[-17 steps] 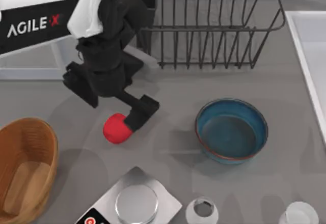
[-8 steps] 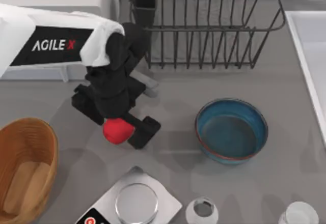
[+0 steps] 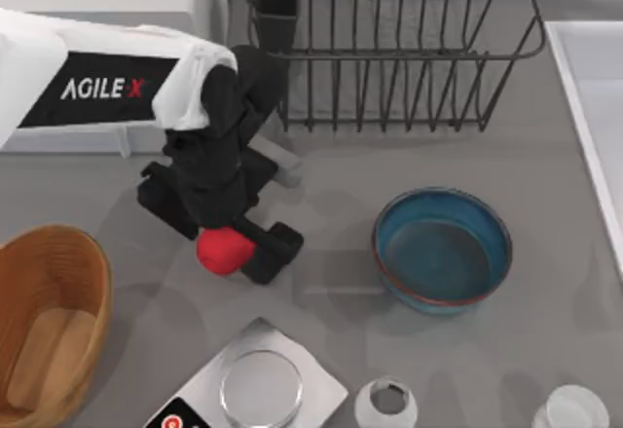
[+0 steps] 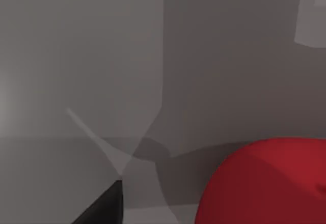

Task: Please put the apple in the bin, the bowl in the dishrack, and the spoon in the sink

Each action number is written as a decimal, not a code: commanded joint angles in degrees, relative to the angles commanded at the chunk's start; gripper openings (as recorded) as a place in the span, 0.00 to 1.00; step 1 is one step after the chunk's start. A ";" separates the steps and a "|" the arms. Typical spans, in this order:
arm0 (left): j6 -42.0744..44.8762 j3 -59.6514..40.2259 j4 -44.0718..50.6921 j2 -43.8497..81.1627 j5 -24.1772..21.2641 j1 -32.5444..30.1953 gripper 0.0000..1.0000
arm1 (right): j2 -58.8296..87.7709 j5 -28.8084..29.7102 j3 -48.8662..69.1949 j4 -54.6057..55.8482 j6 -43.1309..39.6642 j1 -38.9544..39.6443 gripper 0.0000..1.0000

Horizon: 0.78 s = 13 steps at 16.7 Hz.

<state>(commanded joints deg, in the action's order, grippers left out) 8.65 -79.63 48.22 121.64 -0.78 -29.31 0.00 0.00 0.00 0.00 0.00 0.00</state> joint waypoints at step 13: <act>0.00 0.00 0.00 0.00 0.00 0.00 0.00 | 0.00 0.00 0.00 0.00 0.00 0.00 1.00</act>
<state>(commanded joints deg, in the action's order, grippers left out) 8.65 -79.63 48.22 121.64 -0.78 -29.31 0.00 0.00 0.00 0.00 0.00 0.00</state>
